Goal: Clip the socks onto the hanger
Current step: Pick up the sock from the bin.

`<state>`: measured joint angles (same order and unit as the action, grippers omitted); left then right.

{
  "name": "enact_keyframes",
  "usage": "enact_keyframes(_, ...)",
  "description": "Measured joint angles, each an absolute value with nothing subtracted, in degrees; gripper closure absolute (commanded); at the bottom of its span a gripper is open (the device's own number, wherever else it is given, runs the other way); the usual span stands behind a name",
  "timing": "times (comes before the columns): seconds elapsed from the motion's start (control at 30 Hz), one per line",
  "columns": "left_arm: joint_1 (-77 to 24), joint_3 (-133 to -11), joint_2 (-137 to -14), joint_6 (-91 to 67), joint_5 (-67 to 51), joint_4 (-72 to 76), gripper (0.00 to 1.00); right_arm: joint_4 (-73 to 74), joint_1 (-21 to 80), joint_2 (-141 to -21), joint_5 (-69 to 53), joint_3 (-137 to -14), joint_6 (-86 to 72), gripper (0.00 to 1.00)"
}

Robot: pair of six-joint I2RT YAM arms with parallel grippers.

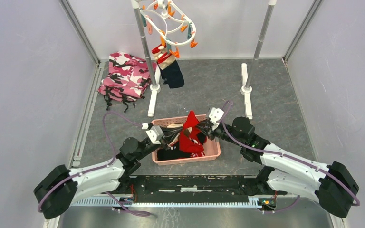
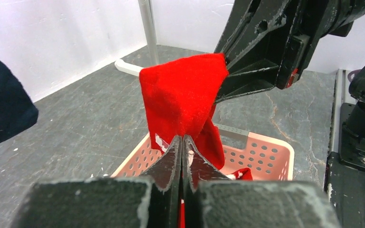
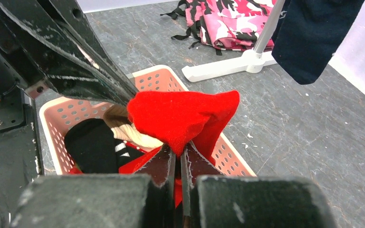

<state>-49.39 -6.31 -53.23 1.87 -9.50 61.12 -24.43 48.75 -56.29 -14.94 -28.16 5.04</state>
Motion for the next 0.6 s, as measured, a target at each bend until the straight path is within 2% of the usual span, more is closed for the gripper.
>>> enact_keyframes(0.13,-49.39,-11.44,-47.33,3.38,-6.92,47.35,0.98,-23.29,48.66,-56.29,-12.71,-28.16,5.89,0.96)
enact_keyframes(0.4,-49.39,-31.14,-47.16,5.23,-1.10,17.37,0.98,-20.58,47.27,-56.66,-9.74,-28.18,6.79,0.49)
enact_keyframes(0.6,-49.39,-40.60,-52.45,0.64,-4.10,2.57,0.98,-17.78,46.33,-54.85,-8.71,-28.27,9.04,0.34)
